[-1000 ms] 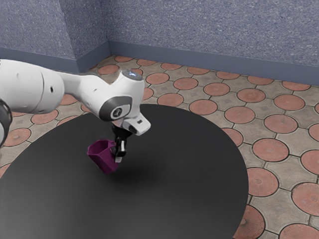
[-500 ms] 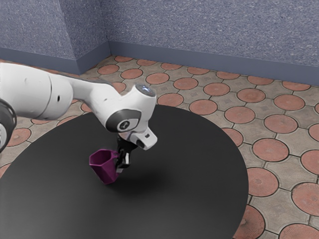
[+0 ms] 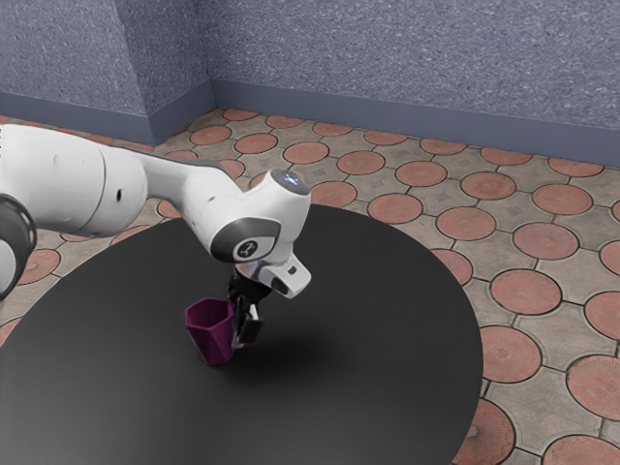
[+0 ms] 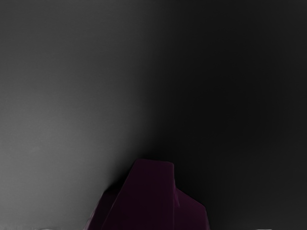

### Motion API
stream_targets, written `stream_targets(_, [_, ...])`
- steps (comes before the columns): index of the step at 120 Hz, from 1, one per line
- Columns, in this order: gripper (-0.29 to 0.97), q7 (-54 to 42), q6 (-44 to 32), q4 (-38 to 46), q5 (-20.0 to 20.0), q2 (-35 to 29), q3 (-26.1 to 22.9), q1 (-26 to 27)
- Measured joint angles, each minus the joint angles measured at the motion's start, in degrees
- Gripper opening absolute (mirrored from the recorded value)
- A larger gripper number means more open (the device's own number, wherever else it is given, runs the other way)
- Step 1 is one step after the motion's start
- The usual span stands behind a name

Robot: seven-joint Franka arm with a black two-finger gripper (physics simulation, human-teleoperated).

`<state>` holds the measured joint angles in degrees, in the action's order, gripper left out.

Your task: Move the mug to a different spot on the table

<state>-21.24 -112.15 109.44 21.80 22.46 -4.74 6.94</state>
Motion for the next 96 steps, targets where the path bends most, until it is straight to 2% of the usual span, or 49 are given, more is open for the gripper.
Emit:
stream_targets(29, [0.64,0.8,-1.5,-0.4,-0.3,0.8,0.0,0.0])
stream_targets(74, [0.67,1.1,-9.6,-1.8,-1.5,1.4,-0.1,0.0])
stream_targets(96, [0.68,0.0,-11.8,-2.9,-5.1,-0.4,0.0,-0.1])
